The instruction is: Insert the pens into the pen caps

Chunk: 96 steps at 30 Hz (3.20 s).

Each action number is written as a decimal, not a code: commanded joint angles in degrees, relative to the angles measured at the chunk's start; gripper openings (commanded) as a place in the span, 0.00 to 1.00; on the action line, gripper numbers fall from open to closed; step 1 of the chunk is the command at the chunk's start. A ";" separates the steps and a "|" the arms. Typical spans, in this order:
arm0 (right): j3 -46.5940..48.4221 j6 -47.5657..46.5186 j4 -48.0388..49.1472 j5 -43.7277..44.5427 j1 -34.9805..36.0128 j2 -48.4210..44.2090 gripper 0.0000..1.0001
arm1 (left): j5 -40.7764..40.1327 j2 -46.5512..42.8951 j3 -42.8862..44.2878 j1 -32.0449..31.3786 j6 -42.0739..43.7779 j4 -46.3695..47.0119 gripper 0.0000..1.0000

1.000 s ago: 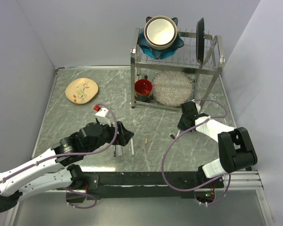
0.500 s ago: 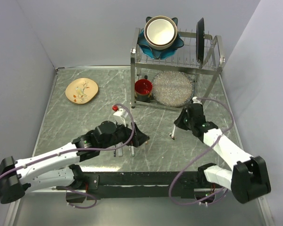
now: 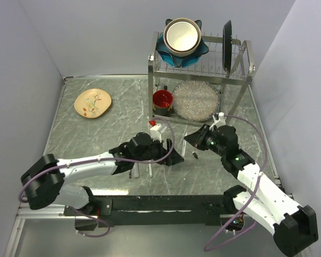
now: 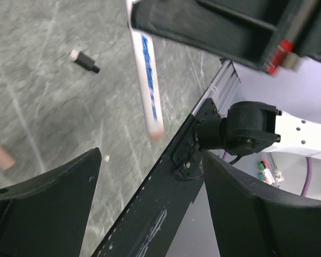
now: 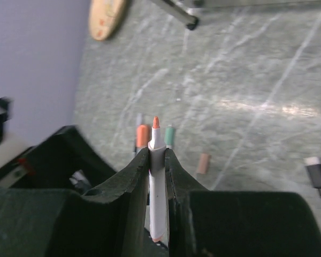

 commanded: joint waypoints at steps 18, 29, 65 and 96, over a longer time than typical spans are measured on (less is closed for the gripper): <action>-1.59 4.29 3.45 -1.78 3.90 -7.91 0.00 | 5.13 3.76 5.28 1.77 -0.60 8.84 0.15; 3.14 3.50 -7.78 3.13 4.16 -9.76 0.56 | -3.56 -6.69 1.50 3.53 3.18 -3.97 0.01; 33.48 8.42 -28.19 27.66 26.84 51.85 0.45 | -24.58 -49.15 0.44 3.18 13.20 -38.00 0.01; 32.08 5.17 -29.25 30.03 31.49 58.01 0.19 | -23.27 -46.35 -0.96 2.91 11.18 -36.07 0.01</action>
